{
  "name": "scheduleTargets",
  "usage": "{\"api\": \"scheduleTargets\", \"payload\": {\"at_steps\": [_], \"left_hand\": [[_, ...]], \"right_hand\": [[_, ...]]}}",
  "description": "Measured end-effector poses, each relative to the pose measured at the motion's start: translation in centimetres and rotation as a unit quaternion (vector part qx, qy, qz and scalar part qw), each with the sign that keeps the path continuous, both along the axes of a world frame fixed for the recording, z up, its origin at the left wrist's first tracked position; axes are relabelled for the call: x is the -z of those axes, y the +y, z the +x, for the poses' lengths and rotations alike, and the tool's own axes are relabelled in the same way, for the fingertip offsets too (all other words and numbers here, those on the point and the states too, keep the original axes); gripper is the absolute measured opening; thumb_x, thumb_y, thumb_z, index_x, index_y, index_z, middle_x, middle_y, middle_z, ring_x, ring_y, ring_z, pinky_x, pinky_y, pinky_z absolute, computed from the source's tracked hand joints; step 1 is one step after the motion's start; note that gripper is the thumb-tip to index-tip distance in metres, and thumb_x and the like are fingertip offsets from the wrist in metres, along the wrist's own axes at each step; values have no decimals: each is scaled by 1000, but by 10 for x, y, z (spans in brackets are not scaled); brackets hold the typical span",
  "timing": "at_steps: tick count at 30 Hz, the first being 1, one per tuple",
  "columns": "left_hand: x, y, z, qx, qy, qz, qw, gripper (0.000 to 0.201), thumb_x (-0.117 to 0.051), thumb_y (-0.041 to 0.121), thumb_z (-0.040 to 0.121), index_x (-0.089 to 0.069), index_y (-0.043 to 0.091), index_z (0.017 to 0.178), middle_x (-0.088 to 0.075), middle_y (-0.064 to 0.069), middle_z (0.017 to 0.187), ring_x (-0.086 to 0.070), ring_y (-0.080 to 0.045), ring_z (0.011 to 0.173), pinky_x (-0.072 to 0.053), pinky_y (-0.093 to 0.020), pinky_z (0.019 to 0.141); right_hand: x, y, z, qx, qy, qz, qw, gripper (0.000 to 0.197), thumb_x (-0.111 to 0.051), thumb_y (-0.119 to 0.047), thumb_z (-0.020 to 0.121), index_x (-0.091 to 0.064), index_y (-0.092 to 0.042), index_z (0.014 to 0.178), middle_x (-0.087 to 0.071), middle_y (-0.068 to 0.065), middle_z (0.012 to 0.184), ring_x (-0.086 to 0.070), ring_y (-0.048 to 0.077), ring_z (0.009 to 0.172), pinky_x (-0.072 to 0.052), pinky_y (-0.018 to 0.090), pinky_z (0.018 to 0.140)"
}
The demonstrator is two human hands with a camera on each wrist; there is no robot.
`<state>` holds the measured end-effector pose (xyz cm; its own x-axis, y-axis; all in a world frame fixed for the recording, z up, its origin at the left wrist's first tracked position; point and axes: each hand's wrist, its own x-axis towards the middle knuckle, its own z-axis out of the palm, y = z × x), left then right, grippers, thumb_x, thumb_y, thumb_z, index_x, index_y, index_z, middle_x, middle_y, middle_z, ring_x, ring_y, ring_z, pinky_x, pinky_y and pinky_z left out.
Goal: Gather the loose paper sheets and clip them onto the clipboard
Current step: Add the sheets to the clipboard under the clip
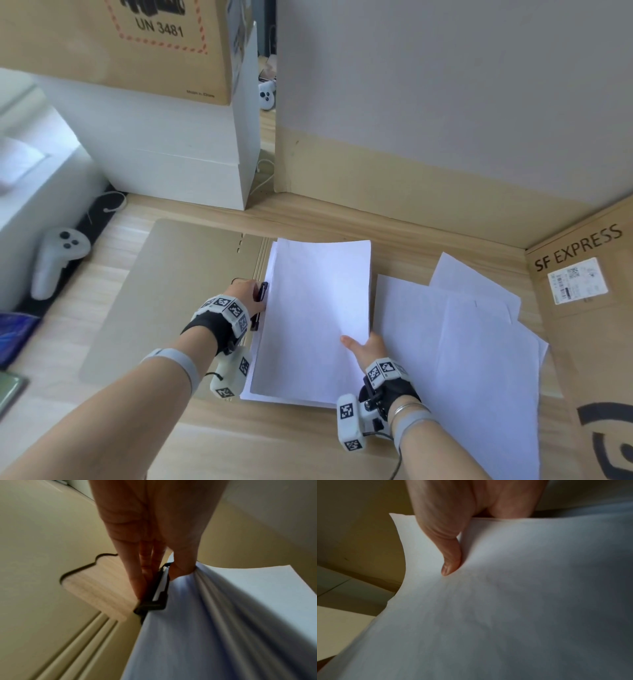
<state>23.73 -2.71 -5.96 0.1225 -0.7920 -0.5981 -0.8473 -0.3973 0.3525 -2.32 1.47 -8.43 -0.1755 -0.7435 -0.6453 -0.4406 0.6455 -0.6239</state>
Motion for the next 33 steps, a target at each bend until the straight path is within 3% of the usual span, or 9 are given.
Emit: {"api": "scheduleTargets", "payload": {"at_steps": [3, 4, 6, 9, 12, 16, 20, 27, 33], "left_hand": [[5, 5, 6, -18, 39, -13, 999, 25, -56, 19, 87, -50, 9, 109, -56, -12, 108, -59, -28, 86, -44, -27, 72], [8, 6, 7, -24, 52, -20, 998, 36, -57, 17, 86, -45, 11, 120, -57, -13, 109, -60, -29, 84, -45, -29, 72], [9, 7, 9, -12, 79, -36, 996, 48, -54, 11, 86, -34, 18, 129, -57, -13, 93, -53, -25, 62, -45, -31, 62], [8, 7, 10, 40, 82, -36, 995, 45, -47, 6, 87, -36, 25, 126, -49, -9, 81, -40, -17, 48, -39, -24, 49], [4, 7, 11, 66, 69, -33, 995, 27, -44, 6, 88, -45, 23, 109, -48, -7, 87, -40, -16, 50, -34, -18, 46], [1, 8, 10, 76, 65, -41, 994, 22, -45, 4, 87, -39, 25, 94, -44, -1, 81, -36, -9, 49, -29, -13, 45], [-2, 7, 8, 72, 61, -40, 995, 20, -47, 5, 85, -48, 22, 97, -39, 6, 71, -36, -7, 51, -28, -13, 46], [-4, 3, 1, 68, 42, -21, 997, 30, -52, 11, 85, -56, 13, 114, -46, -6, 93, -46, -21, 74, -37, -22, 67], [-2, 2, 2, 50, 46, -14, 998, 46, -56, 12, 83, -44, 22, 126, -45, -7, 91, -48, -23, 69, -39, -24, 62]], "right_hand": [[-4, 0, 2, -2, 0, -4, 1000, 42, -66, -10, 85, -55, 6, 122, -61, 19, 124, -59, 30, 115, -39, 21, 87], [-5, 0, 3, -3, 0, -2, 1000, 41, -66, -10, 85, -55, 6, 121, -62, 19, 123, -59, 29, 115, -39, 20, 86], [-7, 1, 4, -5, 2, -3, 1000, 39, -65, -9, 85, -56, 6, 120, -62, 19, 122, -59, 29, 114, -38, 20, 85], [-6, 2, 7, -11, 8, -10, 1000, 38, -66, -10, 85, -58, 4, 119, -64, 18, 120, -61, 29, 112, -40, 21, 85], [-4, 1, 7, -23, 14, -9, 1000, 38, -67, -14, 84, -59, 2, 118, -65, 15, 118, -62, 28, 110, -42, 23, 88], [-2, 0, 9, -41, 17, -6, 999, 39, -68, -17, 84, -60, 1, 118, -66, 15, 118, -62, 28, 109, -46, 28, 93], [-5, -2, 10, -50, 10, -3, 999, 38, -66, -15, 85, -59, 2, 119, -65, 16, 119, -61, 29, 110, -43, 25, 90], [-10, -2, 6, -43, -4, 0, 999, 38, -65, -11, 86, -57, 4, 120, -63, 18, 122, -59, 29, 114, -40, 22, 87], [-17, -6, 5, -42, 4, 16, 999, 40, -62, -12, 88, -54, 5, 123, -60, 17, 125, -56, 30, 118, -37, 22, 87]]}}
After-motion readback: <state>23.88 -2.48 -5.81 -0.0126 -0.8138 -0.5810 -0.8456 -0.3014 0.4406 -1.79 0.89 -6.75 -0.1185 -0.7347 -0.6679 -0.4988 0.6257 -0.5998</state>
